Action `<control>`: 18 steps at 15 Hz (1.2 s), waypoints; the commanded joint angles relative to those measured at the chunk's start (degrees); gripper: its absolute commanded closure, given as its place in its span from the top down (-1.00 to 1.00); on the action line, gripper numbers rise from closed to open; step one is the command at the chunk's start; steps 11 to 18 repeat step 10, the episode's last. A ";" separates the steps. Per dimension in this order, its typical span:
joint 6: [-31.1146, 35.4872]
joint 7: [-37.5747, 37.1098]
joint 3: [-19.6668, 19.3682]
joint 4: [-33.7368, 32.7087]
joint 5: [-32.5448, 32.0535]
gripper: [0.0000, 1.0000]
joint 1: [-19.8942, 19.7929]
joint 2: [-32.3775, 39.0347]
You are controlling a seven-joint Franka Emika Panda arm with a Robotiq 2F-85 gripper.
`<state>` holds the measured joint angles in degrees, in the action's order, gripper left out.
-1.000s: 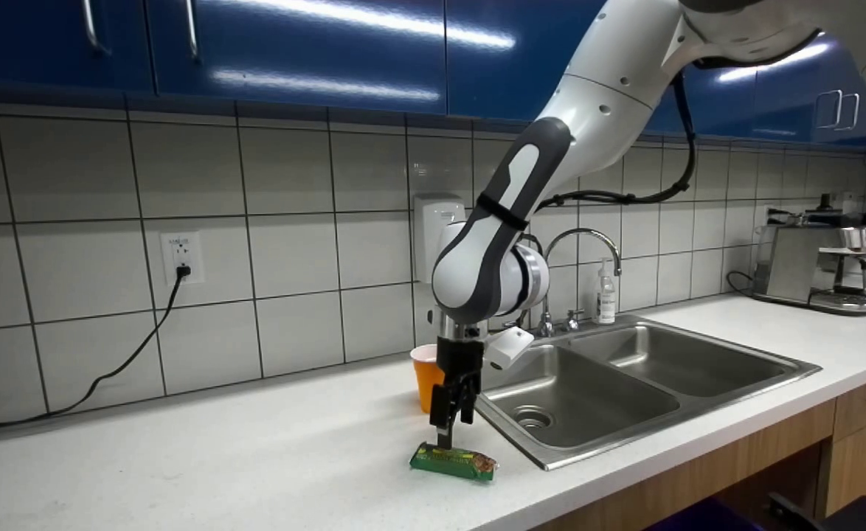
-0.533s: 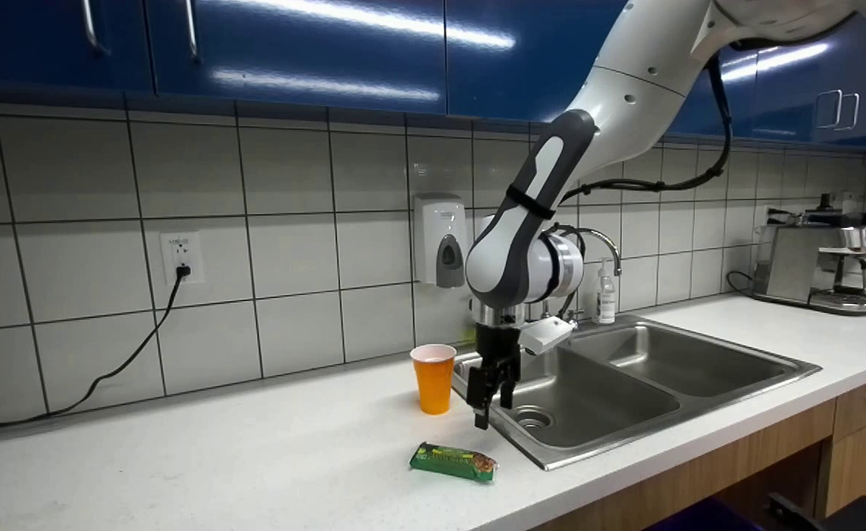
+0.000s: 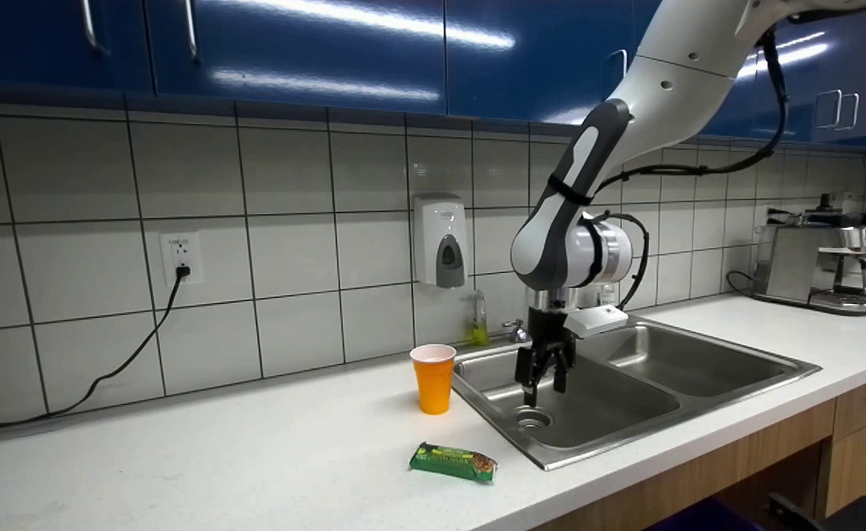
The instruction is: Take the green packet out of the sink.
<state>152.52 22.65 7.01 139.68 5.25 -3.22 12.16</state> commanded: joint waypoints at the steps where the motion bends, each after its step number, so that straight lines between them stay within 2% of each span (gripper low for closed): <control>1: -0.68 -1.22 -2.38 3.61 0.88 1.00 -1.25 -4.70; 3: -0.31 -2.77 -4.54 4.66 -0.04 1.00 -1.37 -5.51; 4: -0.09 -0.72 -3.80 2.31 0.21 1.00 -0.61 -2.49; 7: -0.09 -1.11 -5.12 3.34 0.17 1.00 -0.84 -3.47; 18: -0.07 -1.35 -5.12 3.43 0.17 1.00 -0.82 -3.51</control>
